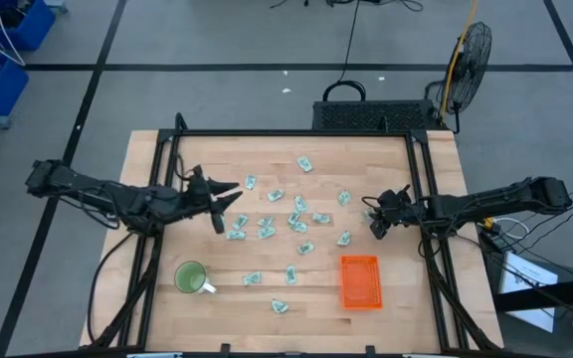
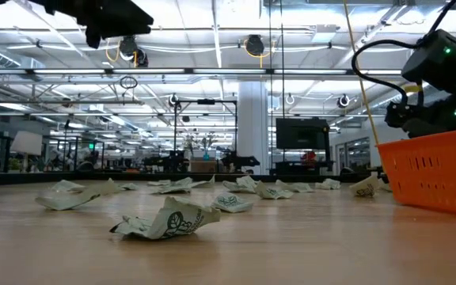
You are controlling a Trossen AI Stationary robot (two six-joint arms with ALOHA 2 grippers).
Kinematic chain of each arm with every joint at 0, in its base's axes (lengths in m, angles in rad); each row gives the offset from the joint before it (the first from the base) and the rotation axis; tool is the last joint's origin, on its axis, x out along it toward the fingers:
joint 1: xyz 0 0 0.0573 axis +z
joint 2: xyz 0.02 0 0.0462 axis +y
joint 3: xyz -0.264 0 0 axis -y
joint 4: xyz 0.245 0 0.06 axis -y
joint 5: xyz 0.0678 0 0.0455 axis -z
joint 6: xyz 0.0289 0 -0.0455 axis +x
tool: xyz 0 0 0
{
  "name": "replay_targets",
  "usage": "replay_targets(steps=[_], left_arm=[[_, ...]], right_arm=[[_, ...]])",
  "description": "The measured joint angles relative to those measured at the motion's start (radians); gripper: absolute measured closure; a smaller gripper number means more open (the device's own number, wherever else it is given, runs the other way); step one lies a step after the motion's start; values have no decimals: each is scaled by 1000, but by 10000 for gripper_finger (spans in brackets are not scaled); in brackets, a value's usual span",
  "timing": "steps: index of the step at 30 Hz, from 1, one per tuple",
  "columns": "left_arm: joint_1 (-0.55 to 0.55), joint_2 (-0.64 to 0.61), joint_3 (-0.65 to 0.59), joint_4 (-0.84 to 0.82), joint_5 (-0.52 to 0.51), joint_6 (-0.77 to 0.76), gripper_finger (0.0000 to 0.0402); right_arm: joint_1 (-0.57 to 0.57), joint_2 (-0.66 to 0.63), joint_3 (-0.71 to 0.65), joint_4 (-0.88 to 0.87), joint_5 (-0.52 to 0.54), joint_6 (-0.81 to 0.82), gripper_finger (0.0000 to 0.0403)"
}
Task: Pick and place Stevia / Truvia into bins
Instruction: Put the stevia packet into the orange basket
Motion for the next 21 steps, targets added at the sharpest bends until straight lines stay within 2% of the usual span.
replay_targets(steps=[9,12,17,21], left_arm=[[0,122,0,4,0,-101,282],[1,150,0,8,-1,-105,282],[10,170,0,34,0,-108,282],[13,170,0,34,0,-110,282]], right_arm=[[1,2,-7,60,-14,-109,396],[11,1,-9,125,-70,-142,395],[64,0,-9,378,-276,-230,401],[123,-7,22,479,-307,-323,402]])
